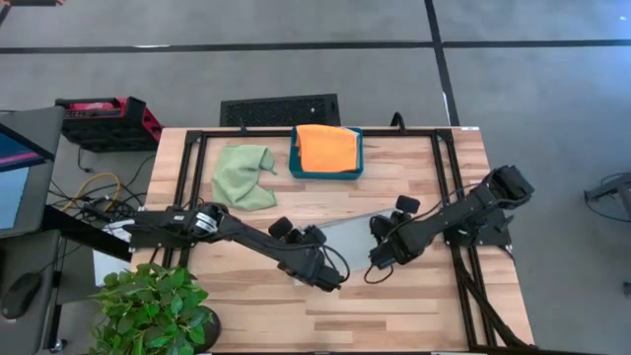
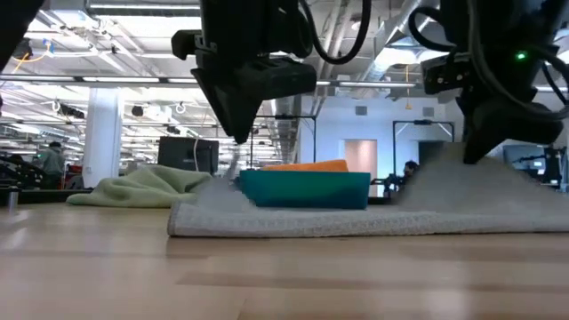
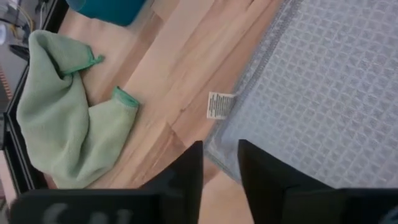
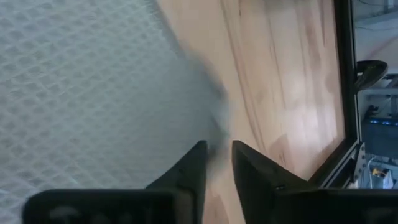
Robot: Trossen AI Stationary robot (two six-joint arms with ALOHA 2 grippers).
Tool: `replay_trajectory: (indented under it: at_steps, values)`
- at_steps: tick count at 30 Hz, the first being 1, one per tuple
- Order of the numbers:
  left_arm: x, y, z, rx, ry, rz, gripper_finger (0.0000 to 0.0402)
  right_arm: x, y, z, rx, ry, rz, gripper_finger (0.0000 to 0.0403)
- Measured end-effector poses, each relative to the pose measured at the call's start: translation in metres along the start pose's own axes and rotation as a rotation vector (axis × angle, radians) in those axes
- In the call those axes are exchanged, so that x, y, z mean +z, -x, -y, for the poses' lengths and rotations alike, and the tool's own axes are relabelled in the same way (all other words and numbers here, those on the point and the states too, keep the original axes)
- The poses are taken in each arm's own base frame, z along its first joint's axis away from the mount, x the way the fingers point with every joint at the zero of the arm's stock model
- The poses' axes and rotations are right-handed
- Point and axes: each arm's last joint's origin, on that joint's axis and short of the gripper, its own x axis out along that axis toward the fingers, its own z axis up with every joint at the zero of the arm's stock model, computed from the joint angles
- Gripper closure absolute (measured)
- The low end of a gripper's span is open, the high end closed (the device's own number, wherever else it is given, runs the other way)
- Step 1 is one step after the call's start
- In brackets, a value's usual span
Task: Fold microfiber towels
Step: Fold the gray towel
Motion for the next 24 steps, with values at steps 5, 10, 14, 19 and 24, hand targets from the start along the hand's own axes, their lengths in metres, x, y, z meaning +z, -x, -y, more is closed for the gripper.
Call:
replay_trajectory:
  at_steps: [5, 10, 14, 19, 24]
  values:
    - [0.005, -0.004, -0.002, 0.006, -0.033, -0.007, 0.0266, 0.006, -0.006, 0.007, -0.008, -0.036, -0.027, 0.0258]
    - [-0.004, 0.003, 0.002, -0.003, -0.042, 0.011, 0.0251, 0.003, 0.000, 0.005, 0.008, 0.022, -0.017, 0.0226]
    - [-0.032, 0.022, 0.014, -0.042, -0.137, 0.030, 0.0252, -0.010, 0.019, -0.004, 0.051, 0.091, 0.054, 0.0215]
    - [-0.071, 0.047, 0.026, -0.095, -0.208, 0.080, 0.0255, -0.027, 0.044, -0.017, 0.177, 0.132, 0.167, 0.0216]
    - [-0.100, 0.065, 0.040, -0.188, -0.308, 0.160, 0.0255, -0.039, 0.066, -0.029, 0.318, 0.189, 0.297, 0.0224]
